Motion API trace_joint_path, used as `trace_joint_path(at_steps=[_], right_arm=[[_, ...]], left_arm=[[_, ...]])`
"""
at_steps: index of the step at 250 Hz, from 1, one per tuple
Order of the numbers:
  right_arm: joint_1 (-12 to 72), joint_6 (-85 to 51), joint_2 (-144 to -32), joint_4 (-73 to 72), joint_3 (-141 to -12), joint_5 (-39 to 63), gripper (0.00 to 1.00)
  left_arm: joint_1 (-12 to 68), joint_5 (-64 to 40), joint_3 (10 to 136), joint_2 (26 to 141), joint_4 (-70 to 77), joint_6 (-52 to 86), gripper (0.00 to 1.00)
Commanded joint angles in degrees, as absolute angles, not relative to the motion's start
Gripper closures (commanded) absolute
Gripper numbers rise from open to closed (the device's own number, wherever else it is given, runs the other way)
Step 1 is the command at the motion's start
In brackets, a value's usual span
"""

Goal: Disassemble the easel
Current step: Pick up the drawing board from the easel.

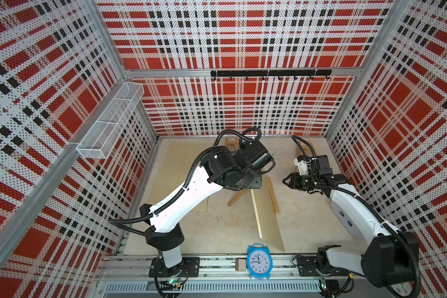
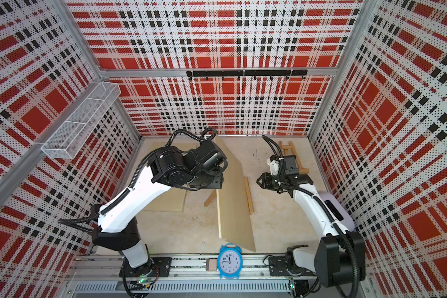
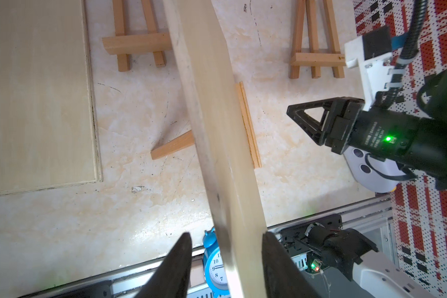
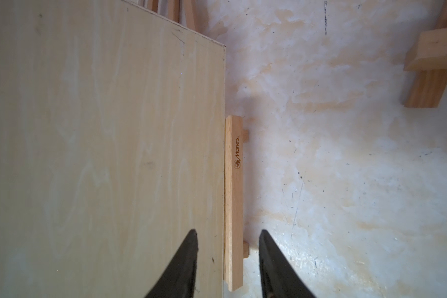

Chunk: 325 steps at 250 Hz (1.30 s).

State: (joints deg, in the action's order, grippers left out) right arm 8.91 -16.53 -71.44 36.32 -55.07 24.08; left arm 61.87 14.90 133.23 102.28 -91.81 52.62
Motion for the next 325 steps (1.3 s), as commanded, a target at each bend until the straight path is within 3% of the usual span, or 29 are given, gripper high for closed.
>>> trace_joint_path(at_steps=[1,55,211,325], right_arm=[[8.7,-16.4,-69.1,35.6,-56.0,25.8,0.58],[8.7,-16.3,-67.6,36.5,-56.4,26.3,0.58],[8.7,-17.1,-68.4,35.5,-56.9,26.3,0.58],[8.6,-17.3,-68.8,34.6,-56.8,27.4,0.58]], left_arm=[[61.6,17.1,134.0,103.0,-93.4,53.9,0.53],[58.4,14.6,129.5,101.6,-88.9,52.5,0.67],[54.9,7.2,130.3,107.0,-86.7,48.8,0.68],[54.8,5.5,131.3,107.5,-86.9,49.1,1.00]])
